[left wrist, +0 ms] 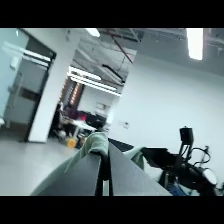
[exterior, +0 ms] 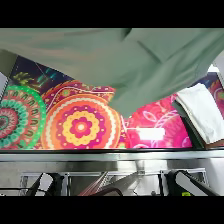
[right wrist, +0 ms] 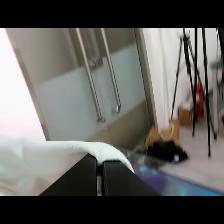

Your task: Fold the shirts.

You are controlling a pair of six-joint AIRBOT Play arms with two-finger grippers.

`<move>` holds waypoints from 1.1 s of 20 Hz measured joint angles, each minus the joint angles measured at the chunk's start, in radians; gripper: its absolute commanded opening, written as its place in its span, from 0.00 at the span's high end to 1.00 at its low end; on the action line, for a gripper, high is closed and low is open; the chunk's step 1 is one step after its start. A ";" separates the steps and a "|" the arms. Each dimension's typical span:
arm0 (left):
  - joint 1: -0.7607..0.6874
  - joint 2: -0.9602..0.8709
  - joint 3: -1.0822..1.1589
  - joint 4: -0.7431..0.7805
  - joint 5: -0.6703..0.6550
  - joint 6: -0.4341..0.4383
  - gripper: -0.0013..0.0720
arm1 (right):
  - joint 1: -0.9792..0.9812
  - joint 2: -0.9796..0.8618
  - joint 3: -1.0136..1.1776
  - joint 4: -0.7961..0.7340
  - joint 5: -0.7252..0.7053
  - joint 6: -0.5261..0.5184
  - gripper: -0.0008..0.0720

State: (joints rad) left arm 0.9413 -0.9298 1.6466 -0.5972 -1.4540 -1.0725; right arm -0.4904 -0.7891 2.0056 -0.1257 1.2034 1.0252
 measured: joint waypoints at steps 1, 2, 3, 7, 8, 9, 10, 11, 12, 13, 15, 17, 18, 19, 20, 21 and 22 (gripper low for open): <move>0.044 0.014 0.046 0.000 0.010 -0.010 0.96 | 0.000 -0.015 0.045 0.003 0.000 0.006 0.96; 0.074 0.026 0.090 0.042 0.017 -0.025 0.96 | 0.000 -0.029 0.067 0.003 0.004 0.012 0.96; 0.084 0.033 0.127 0.122 0.023 -0.049 0.96 | 0.000 -0.047 0.072 0.003 0.012 0.018 0.96; -0.111 0.046 0.120 0.570 0.105 -0.131 0.96 | 0.043 -0.133 -0.035 -0.001 0.042 0.015 0.96; -0.210 0.044 0.076 0.687 0.152 -0.143 0.96 | 0.078 -0.164 -0.077 -0.023 0.043 0.006 0.97; -0.332 0.034 0.018 0.816 0.214 -0.151 0.96 | 0.119 -0.199 -0.119 -0.054 0.045 -0.002 0.97; -0.450 0.014 -0.041 0.936 0.277 -0.159 0.97 | 0.167 -0.241 -0.162 -0.095 0.043 -0.007 0.97; -0.562 -0.018 -0.098 1.053 0.349 -0.169 0.96 | 0.208 -0.286 -0.198 -0.138 0.032 -0.012 0.97; -0.668 -0.067 -0.151 1.172 0.428 -0.184 0.96 | 0.248 -0.344 -0.229 -0.188 0.010 -0.017 0.97; -0.746 -0.125 -0.189 1.266 0.501 -0.203 0.96 | 0.275 -0.404 -0.251 -0.232 -0.011 -0.018 0.97; -0.835 -0.280 -0.218 1.405 0.605 -0.234 0.97 | 0.309 -0.530 -0.274 -0.284 -0.071 -0.024 0.97; -0.848 -0.472 -0.179 1.473 0.648 -0.255 0.97 | 0.317 -0.660 -0.263 -0.307 -0.125 -0.026 0.97; -0.837 -0.558 -0.142 1.477 0.645 -0.258 0.97 | 0.315 -0.725 -0.240 -0.304 -0.146 -0.029 0.97; -0.818 -0.649 -0.093 1.476 0.633 -0.264 0.97 | 0.311 -0.784 -0.210 -0.286 -0.162 -0.032 0.97; -0.797 -0.724 -0.046 1.463 0.618 -0.268 0.97 | 0.304 -0.833 -0.178 -0.265 -0.173 -0.033 0.97; -0.776 -0.793 0.003 1.438 0.600 -0.270 0.96 | 0.298 -0.875 -0.145 -0.245 -0.181 -0.039 0.97; -0.760 -0.846 0.046 1.410 0.581 -0.270 0.96 | 0.292 -0.911 -0.112 -0.224 -0.190 -0.043 0.96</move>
State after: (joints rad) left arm 0.1818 -1.7760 1.6924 0.8131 -0.8730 -1.3426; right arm -0.1986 -1.6997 1.8938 -0.3492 1.0134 0.9821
